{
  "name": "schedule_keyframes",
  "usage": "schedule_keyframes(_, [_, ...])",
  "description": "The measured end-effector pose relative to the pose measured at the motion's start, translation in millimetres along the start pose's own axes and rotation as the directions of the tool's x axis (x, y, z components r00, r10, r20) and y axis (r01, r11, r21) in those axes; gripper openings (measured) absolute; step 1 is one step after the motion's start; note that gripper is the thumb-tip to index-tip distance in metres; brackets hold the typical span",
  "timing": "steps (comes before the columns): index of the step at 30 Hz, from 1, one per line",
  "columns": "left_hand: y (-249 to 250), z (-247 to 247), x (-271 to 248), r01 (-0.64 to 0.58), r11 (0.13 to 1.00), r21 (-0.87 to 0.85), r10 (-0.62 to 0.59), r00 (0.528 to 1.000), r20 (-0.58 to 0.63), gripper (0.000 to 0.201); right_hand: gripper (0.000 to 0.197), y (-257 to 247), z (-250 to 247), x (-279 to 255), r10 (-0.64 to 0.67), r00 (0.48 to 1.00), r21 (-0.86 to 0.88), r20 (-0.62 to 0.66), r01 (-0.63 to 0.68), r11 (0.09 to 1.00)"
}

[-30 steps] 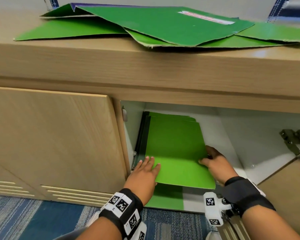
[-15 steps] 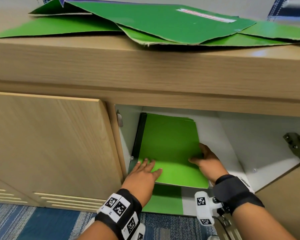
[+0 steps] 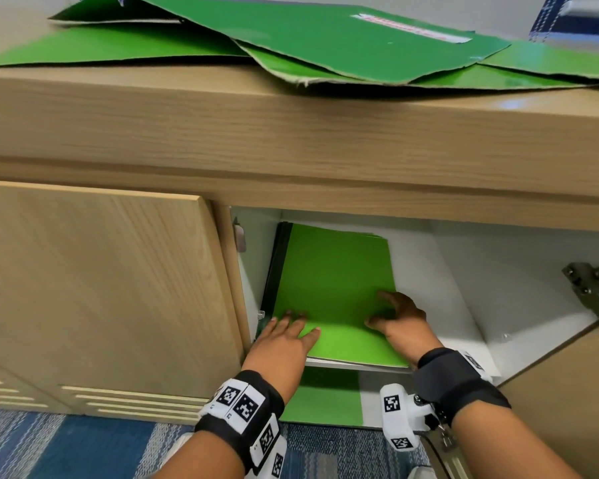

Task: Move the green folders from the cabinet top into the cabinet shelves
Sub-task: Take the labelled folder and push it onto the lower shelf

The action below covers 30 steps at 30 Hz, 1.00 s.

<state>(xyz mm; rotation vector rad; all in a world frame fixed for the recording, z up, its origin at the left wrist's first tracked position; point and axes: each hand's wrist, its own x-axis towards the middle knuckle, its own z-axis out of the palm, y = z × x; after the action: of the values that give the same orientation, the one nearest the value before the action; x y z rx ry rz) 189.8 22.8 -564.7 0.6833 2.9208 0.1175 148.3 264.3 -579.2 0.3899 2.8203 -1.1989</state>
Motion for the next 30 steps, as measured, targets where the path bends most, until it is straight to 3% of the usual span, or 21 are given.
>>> schedule_keyframes(7, [-3.3, -5.4, -6.8, -0.021, 0.987, -0.16, 0.006, 0.996, -0.093, 0.067, 0.072, -9.9, -8.7, -11.1, -0.005, 0.996, -0.107, -0.091, -0.005, 0.994])
schedule_keyframes(10, [-2.7, -23.5, -18.7, -0.042, 0.96, -0.276, 0.0, 0.989, -0.151, 0.066, 0.06, -26.6, -29.6, -28.6, -0.103, 0.979, 0.068, -0.175, 0.116, 0.991])
schedule_keyframes(12, [0.9, -42.4, -33.0, -0.062, 0.942, -0.329, -0.017, 0.973, -0.232, 0.063, 0.047, -42.7, -47.7, -49.2, -0.127, 0.978, 0.21, -0.164, 0.161, 0.964])
schedule_keyframes(14, [7.8, -67.4, -49.8, -0.112, 0.934, -0.339, -0.011, 0.939, -0.343, 0.059, 0.033, -59.9, -65.7, -71.4, -0.185, 0.969, 0.245, -0.161, 0.221, 0.944])
schedule_keyframes(18, [27.7, -123.7, -83.9, -0.255, 0.916, -0.309, 0.038, 0.824, -0.566, 0.046, 0.019, -102.5, -99.7, -120.3, -0.287, 0.943, 0.349, -0.17, 0.33, 0.877])
schedule_keyframes(23, [57.9, -198.9, -116.5, -0.424, 0.898, -0.119, 0.179, 0.598, -0.781, 0.029, 0.016, -156.8, -138.4, -169.0, -0.406, 0.9, 0.425, -0.159, 0.434, 0.794])
schedule_keyframes(28, [70.2, -265.4, -133.0, -0.401, 0.916, 0.005, 0.196, 0.437, -0.878, 0.023, 0.015, -194.3, -171.7, -196.2, -0.476, 0.862, 0.402, -0.174, 0.503, 0.765])
schedule_keyframes(30, [67.5, -284.9, -132.1, -0.351, 0.936, 0.012, 0.172, 0.429, -0.887, 0.026, 0.015, -206.8, -180.6, -201.4, -0.482, 0.859, 0.409, -0.169, 0.507, 0.759])
